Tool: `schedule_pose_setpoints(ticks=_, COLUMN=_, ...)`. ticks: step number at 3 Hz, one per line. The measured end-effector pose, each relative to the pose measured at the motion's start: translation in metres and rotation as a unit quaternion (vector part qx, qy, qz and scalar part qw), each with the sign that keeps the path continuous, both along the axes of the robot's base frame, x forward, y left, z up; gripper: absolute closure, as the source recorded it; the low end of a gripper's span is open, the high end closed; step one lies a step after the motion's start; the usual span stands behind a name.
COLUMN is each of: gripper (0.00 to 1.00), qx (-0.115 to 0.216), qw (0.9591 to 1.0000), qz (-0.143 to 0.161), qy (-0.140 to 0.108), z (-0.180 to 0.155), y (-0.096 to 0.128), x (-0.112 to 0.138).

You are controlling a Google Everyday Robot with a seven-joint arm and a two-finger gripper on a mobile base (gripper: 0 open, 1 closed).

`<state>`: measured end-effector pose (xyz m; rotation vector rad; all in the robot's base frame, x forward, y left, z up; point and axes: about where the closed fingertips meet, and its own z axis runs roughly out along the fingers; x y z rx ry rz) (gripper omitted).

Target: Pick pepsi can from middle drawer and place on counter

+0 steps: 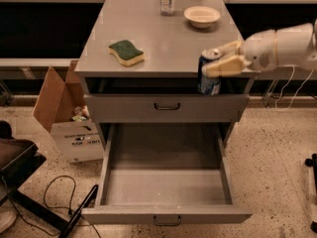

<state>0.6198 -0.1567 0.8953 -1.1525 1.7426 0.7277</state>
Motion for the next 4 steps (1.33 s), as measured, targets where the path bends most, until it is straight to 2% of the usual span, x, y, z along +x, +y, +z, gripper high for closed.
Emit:
schedule_pose_setpoints(ticks=1, gripper=1.00, qx=0.016, qw=0.9982, qz=-0.055, qy=-0.019, z=0.064, y=-0.010, x=0.037)
schedule_pose_setpoints(ticks=2, gripper=1.00, qx=0.033, qw=0.9919, qz=-0.116, qy=-0.041, z=0.088, y=-0.012, x=0.086)
schedule_pose_setpoints(ticks=3, gripper=1.00, qx=0.021, qw=0.9857, qz=-0.153, qy=-0.067, z=0.088, y=-0.009, x=0.127)
schedule_pose_setpoints(ticks=4, gripper=1.00, qx=0.000, qw=0.9841, qz=-0.157, qy=-0.083, z=0.057, y=-0.002, x=0.149)
